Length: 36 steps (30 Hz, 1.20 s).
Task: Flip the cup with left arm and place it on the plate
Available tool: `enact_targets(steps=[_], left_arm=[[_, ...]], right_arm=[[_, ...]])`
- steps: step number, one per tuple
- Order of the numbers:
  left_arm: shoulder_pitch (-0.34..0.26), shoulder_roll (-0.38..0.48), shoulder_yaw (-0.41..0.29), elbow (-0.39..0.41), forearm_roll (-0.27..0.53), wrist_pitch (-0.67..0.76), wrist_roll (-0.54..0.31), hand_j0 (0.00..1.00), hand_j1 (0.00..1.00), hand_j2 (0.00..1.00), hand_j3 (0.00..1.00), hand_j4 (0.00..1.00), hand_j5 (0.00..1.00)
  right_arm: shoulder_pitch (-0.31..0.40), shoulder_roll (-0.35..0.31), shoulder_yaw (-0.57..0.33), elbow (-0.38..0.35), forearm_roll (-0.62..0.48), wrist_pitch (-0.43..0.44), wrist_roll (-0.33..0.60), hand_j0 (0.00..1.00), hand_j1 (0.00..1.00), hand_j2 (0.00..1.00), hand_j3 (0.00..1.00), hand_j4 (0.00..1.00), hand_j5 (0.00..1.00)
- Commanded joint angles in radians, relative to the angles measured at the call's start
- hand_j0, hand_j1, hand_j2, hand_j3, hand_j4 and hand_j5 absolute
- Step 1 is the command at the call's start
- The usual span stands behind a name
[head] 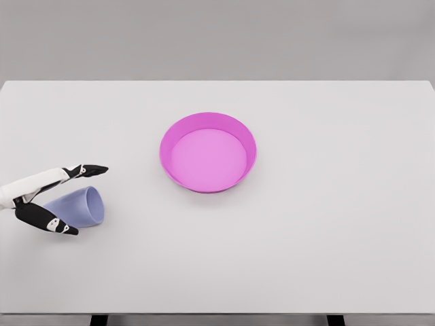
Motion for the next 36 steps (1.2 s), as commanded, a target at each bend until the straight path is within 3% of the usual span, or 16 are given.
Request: enact_targets(steps=[1, 5, 19, 36], left_arm=[[0.0, -0.003, 0.001, 0.0, 0.005, 0.002, 0.004, 1.0, 1.0, 1.0, 1.0, 1.0, 1.0], [0.015, -0.005, 0.01, 0.0, 0.012, 0.024, 0.094, 1.0, 1.0, 1.0, 1.0, 1.0, 1.0], [0.058, -0.02, 0.012, 0.001, 0.003, 0.087, 0.094, 1.0, 1.0, 1.0, 1.0, 1.0, 1.0], [0.06, -0.026, 0.01, 0.001, -0.001, 0.123, 0.094, 1.0, 1.0, 1.0, 1.0, 1.0, 1.0]], right_arm=[[0.0, 0.0, 0.0, 0.002, -0.001, 0.0, 0.0, 1.0, 1.0, 1.0, 1.0, 1.0, 1.0], [0.0, 0.0, 0.0, 0.0, 0.001, 0.0, 0.0, 1.0, 1.0, 1.0, 1.0, 1.0, 1.0], [0.0, 0.0, 0.0, 0.0, -0.001, 0.0, 0.0, 1.0, 1.0, 1.0, 1.0, 1.0, 1.0], [0.0, 0.0, 0.0, 0.0, -0.001, 0.0, 0.0, 1.0, 1.0, 1.0, 1.0, 1.0, 1.0]])
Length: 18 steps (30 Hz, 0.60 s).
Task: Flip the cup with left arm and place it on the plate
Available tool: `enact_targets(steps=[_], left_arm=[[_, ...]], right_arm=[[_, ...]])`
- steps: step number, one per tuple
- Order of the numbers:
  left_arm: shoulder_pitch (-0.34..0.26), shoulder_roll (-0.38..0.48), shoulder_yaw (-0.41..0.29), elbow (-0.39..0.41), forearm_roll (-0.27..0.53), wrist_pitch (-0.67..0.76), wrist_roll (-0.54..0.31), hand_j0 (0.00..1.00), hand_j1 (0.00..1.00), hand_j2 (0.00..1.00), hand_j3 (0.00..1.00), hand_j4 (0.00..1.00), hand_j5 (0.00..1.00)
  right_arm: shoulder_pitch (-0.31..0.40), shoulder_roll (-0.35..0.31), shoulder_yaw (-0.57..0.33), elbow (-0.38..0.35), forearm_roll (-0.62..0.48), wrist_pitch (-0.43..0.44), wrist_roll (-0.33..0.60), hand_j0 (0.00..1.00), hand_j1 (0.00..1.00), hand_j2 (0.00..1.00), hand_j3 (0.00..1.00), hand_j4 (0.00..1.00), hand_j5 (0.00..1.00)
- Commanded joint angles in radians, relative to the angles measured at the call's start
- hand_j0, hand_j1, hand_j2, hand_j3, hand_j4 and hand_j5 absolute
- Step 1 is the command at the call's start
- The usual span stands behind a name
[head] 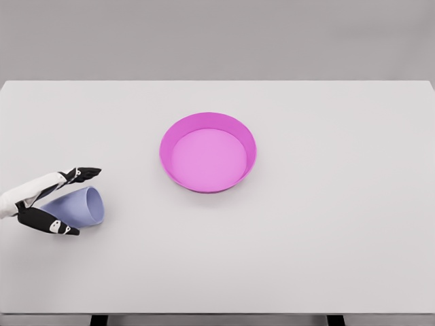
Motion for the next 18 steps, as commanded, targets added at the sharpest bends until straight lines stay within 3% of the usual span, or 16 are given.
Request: enact_targets(steps=[1, 8, 9, 12, 18], left_arm=[[0.0, 0.001, -0.001, 0.0, 0.002, 0.009, 0.0, 1.0, 1.0, 1.0, 1.0, 1.0, 1.0], [0.0, -0.025, 0.001, -0.002, -0.045, 0.041, -0.001, 1.0, 1.0, 1.0, 1.0, 1.0, 1.0], [0.0, -0.025, -0.001, 0.0, -0.045, 0.042, -0.001, 0.98, 0.98, 0.98, 0.98, 0.98, 0.98], [0.011, -0.025, 0.002, -0.002, -0.045, 0.041, 0.0, 0.78, 0.78, 0.78, 0.78, 0.78, 0.78], [0.012, -0.028, 0.002, -0.002, -0.044, 0.041, 0.0, 0.66, 0.66, 0.66, 0.66, 0.66, 0.66]], right_arm=[[0.0, 0.0, 0.0, 0.0, -0.001, 0.0, 0.0, 1.0, 1.0, 1.0, 1.0, 1.0, 1.0], [0.0, 0.0, 0.0, 0.0, -0.001, 0.0, 0.0, 1.0, 1.0, 1.0, 1.0, 1.0, 1.0], [0.0, 0.0, 0.0, 0.0, -0.001, 0.0, 0.0, 1.0, 1.0, 1.0, 1.0, 1.0, 1.0], [0.0, 0.0, 0.0, 0.0, 0.001, 0.0, 0.0, 1.0, 1.0, 1.0, 1.0, 1.0, 1.0], [0.0, 0.0, 0.0, 0.0, 0.001, 0.0, 0.0, 1.0, 1.0, 1.0, 1.0, 1.0, 1.0]])
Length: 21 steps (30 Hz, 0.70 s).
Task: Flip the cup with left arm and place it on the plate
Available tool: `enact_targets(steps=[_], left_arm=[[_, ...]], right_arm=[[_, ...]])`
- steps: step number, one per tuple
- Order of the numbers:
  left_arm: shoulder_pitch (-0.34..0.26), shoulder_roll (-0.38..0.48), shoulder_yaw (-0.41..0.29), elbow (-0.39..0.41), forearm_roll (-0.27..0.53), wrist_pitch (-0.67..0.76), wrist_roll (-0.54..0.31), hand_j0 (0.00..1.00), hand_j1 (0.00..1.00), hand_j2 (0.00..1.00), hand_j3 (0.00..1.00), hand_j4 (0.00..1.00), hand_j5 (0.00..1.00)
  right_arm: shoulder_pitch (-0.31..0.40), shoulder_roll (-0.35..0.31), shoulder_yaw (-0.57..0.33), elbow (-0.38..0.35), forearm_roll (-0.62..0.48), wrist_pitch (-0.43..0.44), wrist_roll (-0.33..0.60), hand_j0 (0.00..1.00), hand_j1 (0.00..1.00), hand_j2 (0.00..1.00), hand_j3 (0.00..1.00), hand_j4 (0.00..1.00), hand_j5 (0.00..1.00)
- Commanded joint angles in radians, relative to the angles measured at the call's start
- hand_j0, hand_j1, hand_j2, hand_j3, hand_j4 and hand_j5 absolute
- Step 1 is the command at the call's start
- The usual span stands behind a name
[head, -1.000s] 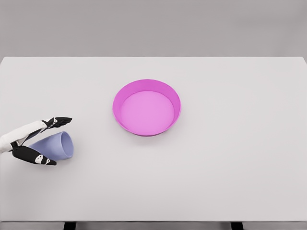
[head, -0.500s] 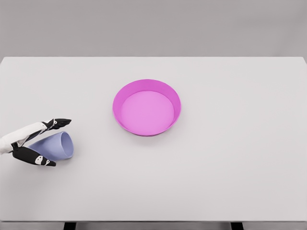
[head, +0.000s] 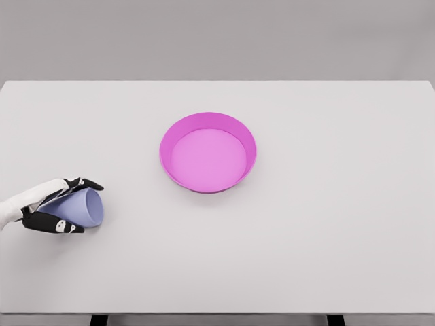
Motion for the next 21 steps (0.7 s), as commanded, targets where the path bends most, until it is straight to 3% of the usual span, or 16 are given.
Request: enact_targets(steps=[1, 4, 5, 14, 21], left_arm=[[0.0, -0.001, 0.0, 0.0, 0.005, -0.001, 0.0, 0.65, 0.65, 0.65, 0.65, 0.65, 0.65], [-0.002, -0.005, 0.009, -0.002, 0.013, -0.016, 0.002, 0.64, 0.64, 0.64, 0.64, 0.64, 0.64], [0.0, -0.01, 0.045, -0.002, 0.016, -0.058, 0.0, 0.63, 0.63, 0.63, 0.63, 0.63, 0.63], [-0.023, -0.07, 0.054, 0.0, 0.046, -0.17, 0.037, 0.6, 0.6, 0.6, 0.6, 0.6, 0.6], [-0.087, -0.22, 0.046, 0.0, 0.056, -0.171, 0.037, 0.6, 0.6, 0.6, 0.6, 0.6, 0.6]], right_arm=[[0.0, 0.0, 0.0, 0.0, 0.001, 0.0, 0.0, 1.0, 1.0, 1.0, 1.0, 1.0, 1.0], [0.0, 0.0, 0.0, 0.0, -0.001, 0.0, 0.0, 1.0, 1.0, 1.0, 1.0, 1.0, 1.0], [0.0, 0.0, 0.0, 0.0, -0.001, 0.0, 0.0, 1.0, 1.0, 1.0, 1.0, 1.0, 1.0], [0.0, 0.0, 0.0, 0.0, -0.001, 0.0, 0.0, 1.0, 1.0, 1.0, 1.0, 1.0, 1.0], [0.0, 0.0, 0.0, 0.0, -0.001, 0.0, 0.0, 1.0, 1.0, 1.0, 1.0, 1.0, 1.0]])
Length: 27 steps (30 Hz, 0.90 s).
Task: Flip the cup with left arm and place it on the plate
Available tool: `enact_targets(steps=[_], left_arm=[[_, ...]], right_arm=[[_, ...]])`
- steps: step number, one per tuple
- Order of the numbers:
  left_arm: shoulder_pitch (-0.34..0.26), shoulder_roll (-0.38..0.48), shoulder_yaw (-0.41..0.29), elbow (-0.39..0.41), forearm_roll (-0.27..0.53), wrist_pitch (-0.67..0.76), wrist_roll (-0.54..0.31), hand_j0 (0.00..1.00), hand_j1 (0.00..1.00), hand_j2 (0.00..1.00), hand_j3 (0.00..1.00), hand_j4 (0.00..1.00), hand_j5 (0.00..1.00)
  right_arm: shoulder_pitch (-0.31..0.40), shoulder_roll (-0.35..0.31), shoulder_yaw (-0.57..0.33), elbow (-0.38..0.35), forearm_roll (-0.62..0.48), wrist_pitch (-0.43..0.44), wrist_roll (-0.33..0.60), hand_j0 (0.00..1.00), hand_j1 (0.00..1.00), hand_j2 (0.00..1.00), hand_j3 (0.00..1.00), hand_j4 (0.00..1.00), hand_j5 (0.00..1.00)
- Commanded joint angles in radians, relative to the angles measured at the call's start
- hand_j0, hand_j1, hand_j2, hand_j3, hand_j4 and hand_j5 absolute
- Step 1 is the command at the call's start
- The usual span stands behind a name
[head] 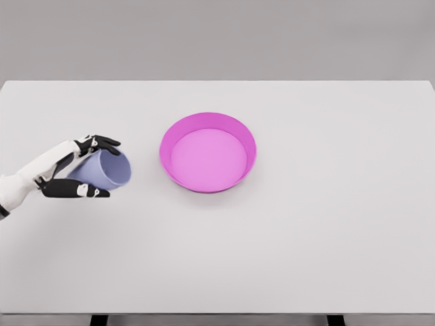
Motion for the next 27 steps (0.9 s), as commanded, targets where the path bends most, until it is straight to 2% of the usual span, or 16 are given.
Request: enact_targets(steps=[1, 10, 17, 19, 21, 27], left_arm=[[-0.005, -0.054, -0.007, 0.0, 0.025, 0.0, 0.001, 0.6, 0.6, 0.6, 0.6, 0.6, 0.6], [-0.092, -0.188, -0.014, 0.01, 0.038, 0.004, 0.001, 0.59, 0.59, 0.59, 0.59, 0.59, 0.59], [-0.118, -0.3, -0.016, 0.032, 0.061, 0.001, 0.0, 0.57, 0.57, 0.57, 0.57, 0.57, 0.57], [-0.141, -0.326, -0.016, 0.055, 0.061, 0.001, 0.0, 0.57, 0.57, 0.57, 0.57, 0.57, 0.57], [-0.161, -0.395, -0.016, 0.09, 0.057, 0.001, -0.002, 0.57, 0.57, 0.57, 0.57, 0.57, 0.57], [-0.207, -0.499, -0.051, 0.129, 0.046, 0.001, -0.01, 0.56, 0.56, 0.56, 0.56, 0.56, 0.56]], right_arm=[[0.0, 0.0, 0.0, 0.0, -0.001, 0.0, 0.0, 1.0, 1.0, 1.0, 1.0, 1.0, 1.0], [0.0, 0.0, 0.0, 0.0, -0.001, 0.0, 0.0, 1.0, 1.0, 1.0, 1.0, 1.0, 1.0], [0.0, 0.0, 0.0, 0.0, 0.001, 0.0, 0.0, 1.0, 1.0, 1.0, 1.0, 1.0, 1.0], [0.0, 0.0, 0.0, 0.0, -0.001, 0.0, 0.0, 1.0, 1.0, 1.0, 1.0, 1.0, 1.0], [0.0, 0.0, 0.0, 0.0, -0.001, 0.0, 0.0, 1.0, 1.0, 1.0, 1.0, 1.0, 1.0], [0.0, 0.0, 0.0, 0.0, 0.001, 0.0, 0.0, 1.0, 1.0, 1.0, 1.0, 1.0, 1.0]])
